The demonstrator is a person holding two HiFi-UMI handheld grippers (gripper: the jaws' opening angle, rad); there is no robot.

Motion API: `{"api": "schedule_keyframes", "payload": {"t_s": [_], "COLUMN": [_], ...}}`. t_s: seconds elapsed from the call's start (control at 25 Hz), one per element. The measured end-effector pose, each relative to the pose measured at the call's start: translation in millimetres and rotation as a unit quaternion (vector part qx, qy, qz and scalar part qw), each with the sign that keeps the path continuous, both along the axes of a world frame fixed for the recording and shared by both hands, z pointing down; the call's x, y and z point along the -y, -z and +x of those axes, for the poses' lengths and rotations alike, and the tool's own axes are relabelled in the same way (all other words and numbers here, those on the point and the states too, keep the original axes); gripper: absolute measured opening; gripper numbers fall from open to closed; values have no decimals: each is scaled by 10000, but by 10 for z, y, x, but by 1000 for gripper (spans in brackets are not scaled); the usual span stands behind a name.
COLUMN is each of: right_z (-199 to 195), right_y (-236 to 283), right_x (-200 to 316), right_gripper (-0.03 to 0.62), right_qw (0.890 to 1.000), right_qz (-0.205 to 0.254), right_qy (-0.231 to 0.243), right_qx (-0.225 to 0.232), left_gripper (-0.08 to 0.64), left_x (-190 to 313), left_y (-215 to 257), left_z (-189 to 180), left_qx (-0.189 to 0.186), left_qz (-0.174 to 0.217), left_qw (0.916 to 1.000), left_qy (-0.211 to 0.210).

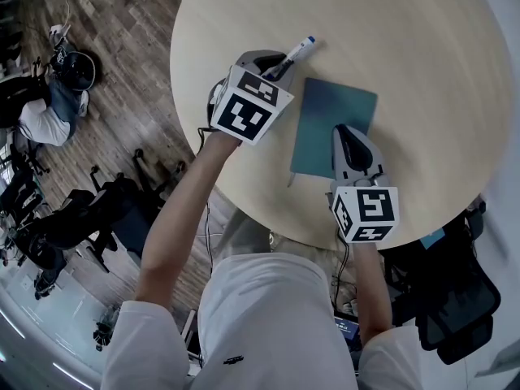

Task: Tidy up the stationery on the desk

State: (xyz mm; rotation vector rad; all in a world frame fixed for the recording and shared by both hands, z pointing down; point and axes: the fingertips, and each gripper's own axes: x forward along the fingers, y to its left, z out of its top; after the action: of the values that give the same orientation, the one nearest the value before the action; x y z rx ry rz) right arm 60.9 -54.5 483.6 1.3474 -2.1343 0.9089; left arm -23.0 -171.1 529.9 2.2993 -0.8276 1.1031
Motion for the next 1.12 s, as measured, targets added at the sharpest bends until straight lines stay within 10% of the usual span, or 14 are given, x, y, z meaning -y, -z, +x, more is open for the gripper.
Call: {"api": "schedule_keyframes", "payload": {"t_s": [0.28, 1.12], "right_z": [-24, -87], "right_y": [121, 169], "right_x": [-132, -545], "right_gripper": [46, 46], "right_qw": [9999, 9999], "right_qz": [104, 79], "right_qy": [54, 154], "right_qx": [9, 7], "left_gripper": [74, 74], "left_x": [-287, -1405], "left_y": [175, -13], "left_z": [-51, -194], "left_qx": [-605, -1418], "left_qz": [-387, -1645], "left_qw": [9942, 9404], "left_qy": [806, 2619]}}
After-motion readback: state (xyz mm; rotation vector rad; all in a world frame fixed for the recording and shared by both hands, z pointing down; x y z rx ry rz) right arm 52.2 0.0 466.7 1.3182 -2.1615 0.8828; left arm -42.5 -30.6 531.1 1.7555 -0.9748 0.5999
